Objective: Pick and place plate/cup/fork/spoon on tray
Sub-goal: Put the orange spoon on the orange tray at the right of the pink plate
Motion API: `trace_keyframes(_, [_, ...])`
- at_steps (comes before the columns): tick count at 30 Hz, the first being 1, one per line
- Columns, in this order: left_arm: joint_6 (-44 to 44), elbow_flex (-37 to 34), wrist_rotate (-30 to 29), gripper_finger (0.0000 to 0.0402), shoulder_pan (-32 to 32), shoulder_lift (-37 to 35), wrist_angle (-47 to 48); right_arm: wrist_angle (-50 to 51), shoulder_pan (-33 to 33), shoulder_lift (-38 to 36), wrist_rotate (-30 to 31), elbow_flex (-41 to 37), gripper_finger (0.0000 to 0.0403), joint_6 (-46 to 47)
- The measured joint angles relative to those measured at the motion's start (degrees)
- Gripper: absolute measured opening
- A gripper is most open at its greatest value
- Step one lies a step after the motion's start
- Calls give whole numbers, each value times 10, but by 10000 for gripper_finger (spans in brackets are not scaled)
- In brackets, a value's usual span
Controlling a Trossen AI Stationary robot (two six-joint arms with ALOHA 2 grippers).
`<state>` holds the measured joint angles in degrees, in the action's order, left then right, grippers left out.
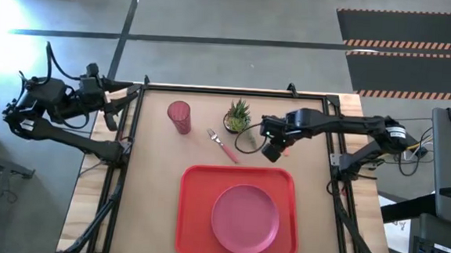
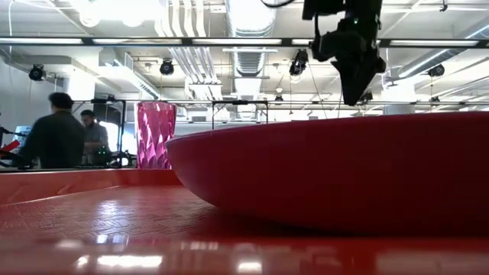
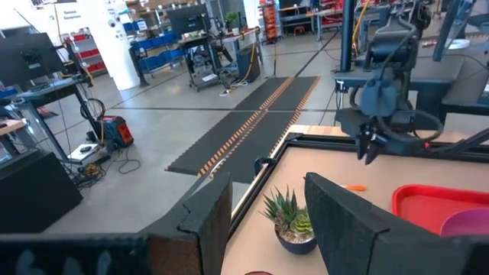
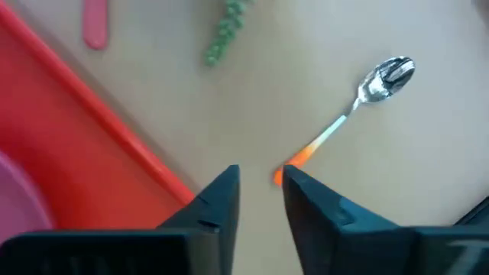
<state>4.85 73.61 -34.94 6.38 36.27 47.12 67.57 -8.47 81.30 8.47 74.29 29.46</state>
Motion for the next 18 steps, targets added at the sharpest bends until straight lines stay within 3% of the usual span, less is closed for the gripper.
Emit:
trace_keyframes(8, [0, -1, 0, 150, 0, 0, 0, 15, -54, 18, 1, -33, 157, -33])
trace_keyframes(13, [-1, -1, 0, 150, 0, -1, 0, -5, -82, 21, -2, -68, 171, -42])
trace_keyframes(18, [-1, -1, 0, 150, 0, 0, 0, -76, -114, 19, -53, -116, 171, -42])
